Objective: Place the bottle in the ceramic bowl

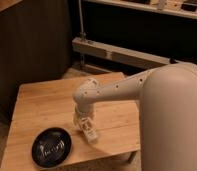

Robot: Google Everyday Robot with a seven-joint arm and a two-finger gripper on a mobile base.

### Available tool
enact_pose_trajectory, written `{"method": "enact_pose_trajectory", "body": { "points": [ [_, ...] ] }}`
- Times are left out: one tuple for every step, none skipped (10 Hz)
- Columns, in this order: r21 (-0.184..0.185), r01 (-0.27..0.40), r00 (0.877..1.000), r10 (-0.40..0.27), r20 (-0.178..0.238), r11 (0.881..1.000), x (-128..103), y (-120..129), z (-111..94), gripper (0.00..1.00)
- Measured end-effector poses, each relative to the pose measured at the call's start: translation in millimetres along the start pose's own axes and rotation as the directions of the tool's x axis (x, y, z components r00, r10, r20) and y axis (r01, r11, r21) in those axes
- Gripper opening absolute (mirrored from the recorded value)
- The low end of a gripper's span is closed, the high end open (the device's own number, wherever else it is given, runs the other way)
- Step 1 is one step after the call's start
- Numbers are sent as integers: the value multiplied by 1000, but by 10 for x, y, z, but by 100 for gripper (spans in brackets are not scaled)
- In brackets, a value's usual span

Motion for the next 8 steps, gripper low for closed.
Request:
{"method": "enact_pose_trajectory", "body": {
  "points": [
    [0, -3, 1000, 3, -3, 1000, 12, -3, 25, 65],
    [0, -5, 1000, 5, -5, 1000, 18, -4, 39, 65],
    [0, -5, 1000, 5, -7, 1000, 24, 0, 50, 65],
    [-2, -8, 1000, 8, -9, 1000, 29, 1, 54, 65],
    [-5, -8, 1000, 8, -11, 1000, 33, 15, 59, 65],
    [-7, -9, 1000, 9, -12, 1000, 36, 20, 63, 65],
    [-9, -9, 1000, 9, -13, 1000, 34, 31, 66, 65],
    [-9, -8, 1000, 8, -16, 1000, 38, 38, 75, 65]
  ]
}}
